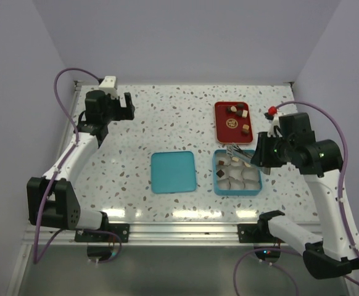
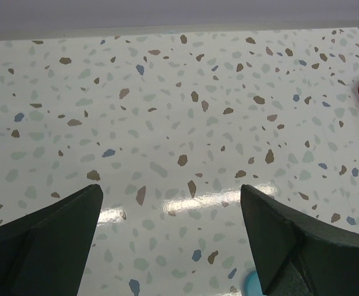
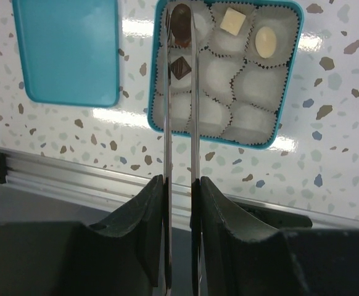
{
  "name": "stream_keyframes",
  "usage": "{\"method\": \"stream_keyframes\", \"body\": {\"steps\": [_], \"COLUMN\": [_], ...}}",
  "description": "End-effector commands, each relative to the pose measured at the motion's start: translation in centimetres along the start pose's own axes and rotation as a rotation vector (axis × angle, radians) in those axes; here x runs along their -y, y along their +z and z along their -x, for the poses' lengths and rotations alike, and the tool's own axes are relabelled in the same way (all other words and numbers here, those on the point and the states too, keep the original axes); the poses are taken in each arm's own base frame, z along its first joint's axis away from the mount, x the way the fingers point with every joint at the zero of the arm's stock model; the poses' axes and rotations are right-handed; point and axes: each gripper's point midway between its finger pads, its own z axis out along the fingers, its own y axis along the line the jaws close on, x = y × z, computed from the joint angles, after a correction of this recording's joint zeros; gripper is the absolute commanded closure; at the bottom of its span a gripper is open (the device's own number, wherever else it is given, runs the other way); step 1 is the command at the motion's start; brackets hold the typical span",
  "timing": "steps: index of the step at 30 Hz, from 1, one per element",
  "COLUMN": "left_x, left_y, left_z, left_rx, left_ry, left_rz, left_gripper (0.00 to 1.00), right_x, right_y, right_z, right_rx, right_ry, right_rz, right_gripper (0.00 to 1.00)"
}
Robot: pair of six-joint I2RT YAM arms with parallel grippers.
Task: Pack the chocolate
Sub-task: Place the fake chocolate in the packing box.
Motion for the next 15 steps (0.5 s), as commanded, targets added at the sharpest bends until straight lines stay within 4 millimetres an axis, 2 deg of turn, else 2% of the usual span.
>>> {"method": "stream_keyframes", "body": {"steps": [1, 6, 15], "left_x": [0.8, 0.9, 1.0], "left_y": [0.0, 0.1, 0.0], "left_z": [2.3, 2.3, 2.5], "left_rx": [0.057, 0.056, 0.059], "left_ry": [-0.008, -0.005, -0.001], "left_rz": [-0.024, -0.025, -0.022], "left_gripper": [0.00, 0.00, 0.00], "right_x": [1.4, 1.8, 2.0], "right_y": [-1.6, -1.2, -0.9], "right_z": [-5.8, -6.8, -7.4], "right_rx": [-0.215, -0.242, -0.257], "right_ry": [0.017, 0.025, 0.019], "right_rz": [-0.064, -0.076, -0.100], "right_gripper": [0.80, 0.79, 0.79]}}
